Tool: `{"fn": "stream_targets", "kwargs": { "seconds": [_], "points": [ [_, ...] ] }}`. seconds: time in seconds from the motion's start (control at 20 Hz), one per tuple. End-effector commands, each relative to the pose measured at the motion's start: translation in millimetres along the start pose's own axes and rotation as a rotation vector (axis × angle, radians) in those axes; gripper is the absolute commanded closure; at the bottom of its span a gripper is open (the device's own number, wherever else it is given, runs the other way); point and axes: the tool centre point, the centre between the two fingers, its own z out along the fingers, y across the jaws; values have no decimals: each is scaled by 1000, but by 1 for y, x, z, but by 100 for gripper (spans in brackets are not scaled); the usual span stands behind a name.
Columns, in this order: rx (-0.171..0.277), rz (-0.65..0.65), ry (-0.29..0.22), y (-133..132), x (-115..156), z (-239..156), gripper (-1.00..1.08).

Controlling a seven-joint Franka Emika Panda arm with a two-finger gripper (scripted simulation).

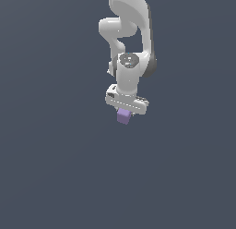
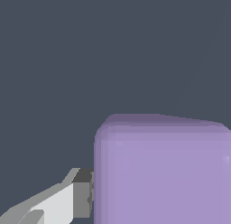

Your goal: Pick up the object and move it to a goal position.

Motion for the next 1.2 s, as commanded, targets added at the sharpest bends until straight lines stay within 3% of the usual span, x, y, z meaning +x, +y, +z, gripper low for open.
{"fn": "stream_targets", "kwargs": {
  "seconds": [0.0, 0.65, 1.15],
  "points": [
    [0, -1, 1, -18, -18, -18, 108],
    [-2, 0, 2, -104, -98, -103, 108],
    [0, 0, 1, -128, -116, -124, 108]
  ]
}}
